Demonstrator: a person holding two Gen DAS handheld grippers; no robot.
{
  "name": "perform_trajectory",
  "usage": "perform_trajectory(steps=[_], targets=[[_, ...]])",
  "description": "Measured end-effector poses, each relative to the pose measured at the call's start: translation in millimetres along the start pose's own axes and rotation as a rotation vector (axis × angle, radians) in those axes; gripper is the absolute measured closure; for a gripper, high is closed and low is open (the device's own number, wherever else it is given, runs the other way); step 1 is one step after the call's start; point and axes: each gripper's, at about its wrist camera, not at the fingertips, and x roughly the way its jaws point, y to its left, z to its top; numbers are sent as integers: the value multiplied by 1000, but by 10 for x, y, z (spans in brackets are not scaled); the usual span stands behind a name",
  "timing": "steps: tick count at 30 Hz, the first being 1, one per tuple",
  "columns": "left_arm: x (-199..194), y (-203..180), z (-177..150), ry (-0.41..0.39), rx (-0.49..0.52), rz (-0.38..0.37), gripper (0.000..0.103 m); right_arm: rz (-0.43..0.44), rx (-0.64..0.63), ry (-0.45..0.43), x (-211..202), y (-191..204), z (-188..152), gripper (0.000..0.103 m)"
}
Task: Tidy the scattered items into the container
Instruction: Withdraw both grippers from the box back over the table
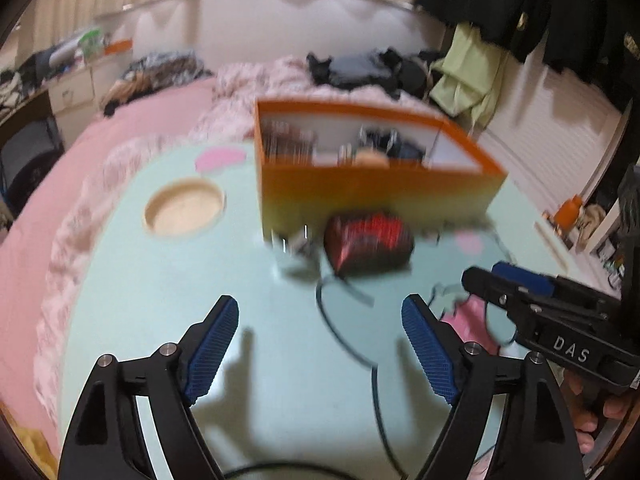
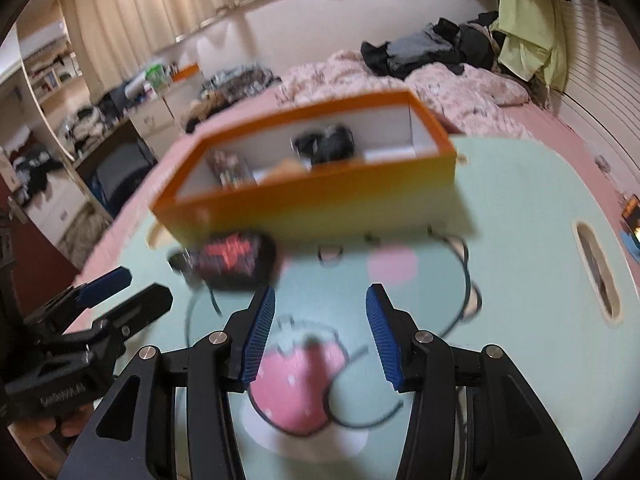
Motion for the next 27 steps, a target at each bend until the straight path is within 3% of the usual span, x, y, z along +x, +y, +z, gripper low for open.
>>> perform_trajectory(steps=[6,10,27], targets=[[99,-86,-97,16,40,88,13,-60,2,17,43,-24,-63,52],[142,-104,-95,33,44,134,10,-112,-11,1,41,-28,-91,41],[139,-109,-103,32,36,133,8,-123,-20,-1,47,13,-71,40]])
